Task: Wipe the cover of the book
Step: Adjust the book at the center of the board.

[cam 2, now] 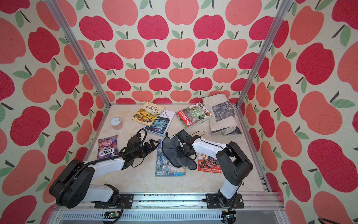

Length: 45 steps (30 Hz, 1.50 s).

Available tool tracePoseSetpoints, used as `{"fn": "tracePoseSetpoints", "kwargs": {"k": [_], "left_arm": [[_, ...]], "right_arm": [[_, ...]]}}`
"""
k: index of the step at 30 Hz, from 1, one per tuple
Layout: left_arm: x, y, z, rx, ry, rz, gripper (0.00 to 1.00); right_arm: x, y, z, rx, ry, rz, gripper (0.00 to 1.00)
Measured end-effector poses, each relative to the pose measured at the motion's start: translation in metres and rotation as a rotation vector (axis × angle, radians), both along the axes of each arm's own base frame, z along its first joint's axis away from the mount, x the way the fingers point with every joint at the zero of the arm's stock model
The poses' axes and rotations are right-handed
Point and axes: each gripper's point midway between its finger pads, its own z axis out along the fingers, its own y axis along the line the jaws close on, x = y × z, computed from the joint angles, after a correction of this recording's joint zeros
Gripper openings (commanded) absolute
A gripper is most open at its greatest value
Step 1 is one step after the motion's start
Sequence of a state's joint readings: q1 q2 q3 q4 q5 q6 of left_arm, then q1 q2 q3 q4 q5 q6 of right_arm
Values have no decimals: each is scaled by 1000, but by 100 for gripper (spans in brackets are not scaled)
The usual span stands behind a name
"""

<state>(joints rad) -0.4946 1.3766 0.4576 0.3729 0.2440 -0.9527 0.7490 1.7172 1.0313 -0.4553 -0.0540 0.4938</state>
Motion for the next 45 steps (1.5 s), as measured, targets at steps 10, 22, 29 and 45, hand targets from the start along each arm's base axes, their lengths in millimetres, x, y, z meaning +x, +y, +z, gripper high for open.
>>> {"fn": "tracePoseSetpoints", "kwargs": {"k": [10,22,29,45], "left_arm": [[-2,-4,0,9,-6,-7,99],[36,-12,-1,7,2,20,99],[38,-22,-7,-5,20,-8,99],[11,-25,24,-36,-42,-31,99]], "right_arm": [[69,11,12,26,-59,-34,0],[19,19,2,9,-18,49,0],[-27,24,8,12,-5,107,0],[34,39,15,10,-38,52,0]]}}
